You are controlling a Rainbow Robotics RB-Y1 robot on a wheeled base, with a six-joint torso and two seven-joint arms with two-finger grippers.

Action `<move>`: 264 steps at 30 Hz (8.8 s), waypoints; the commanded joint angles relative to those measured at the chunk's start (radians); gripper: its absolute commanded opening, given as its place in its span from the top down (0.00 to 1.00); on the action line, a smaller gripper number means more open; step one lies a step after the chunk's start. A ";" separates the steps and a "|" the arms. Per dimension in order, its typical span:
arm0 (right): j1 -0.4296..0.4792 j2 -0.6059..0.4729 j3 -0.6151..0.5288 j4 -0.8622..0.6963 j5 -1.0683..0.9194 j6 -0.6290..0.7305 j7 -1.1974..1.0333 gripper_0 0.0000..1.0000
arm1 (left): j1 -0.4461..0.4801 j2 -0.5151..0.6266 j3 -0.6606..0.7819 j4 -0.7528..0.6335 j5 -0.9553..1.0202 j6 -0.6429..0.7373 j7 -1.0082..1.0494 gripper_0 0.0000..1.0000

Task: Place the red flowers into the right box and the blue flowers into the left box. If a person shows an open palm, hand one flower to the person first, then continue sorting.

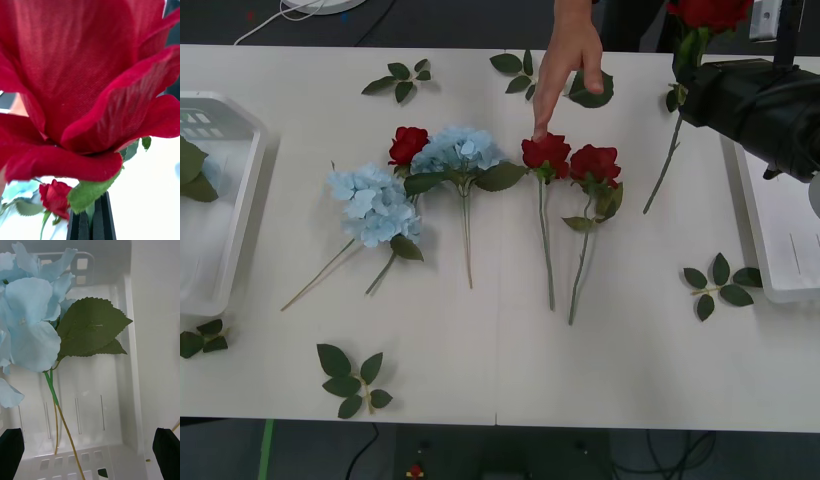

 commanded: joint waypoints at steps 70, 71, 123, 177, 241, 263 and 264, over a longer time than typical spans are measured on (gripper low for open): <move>-0.202 0.185 -0.014 -0.052 0.171 0.516 -0.055 0.00 | -0.037 0.059 0.012 -0.022 -0.008 0.007 0.037 0.00; -0.204 0.182 -0.018 -0.055 0.159 0.545 -0.068 0.00 | -0.037 0.059 0.012 -0.022 -0.008 0.007 0.037 0.00; -0.549 0.524 0.432 0.722 0.415 0.752 -0.586 0.08 | -0.206 -0.240 -0.430 -0.457 -0.233 0.213 -0.003 0.00; -0.679 -0.290 0.386 0.647 -0.167 0.838 0.035 1.00 | -0.031 -0.388 -0.758 -0.376 -0.408 -0.310 0.019 1.00; -0.679 -0.149 0.403 0.681 -0.133 0.703 -0.089 0.00 | 0.263 -0.200 0.300 -0.295 -0.454 -0.257 0.057 1.00; -0.676 0.392 0.429 0.363 0.191 1.035 -0.483 0.00 | 0.293 -0.235 0.007 -0.230 -0.440 -0.565 0.127 1.00; -0.676 0.417 0.443 0.374 0.215 1.030 -0.487 0.00 | 0.296 -0.235 0.009 -0.230 -0.437 -0.568 0.131 1.00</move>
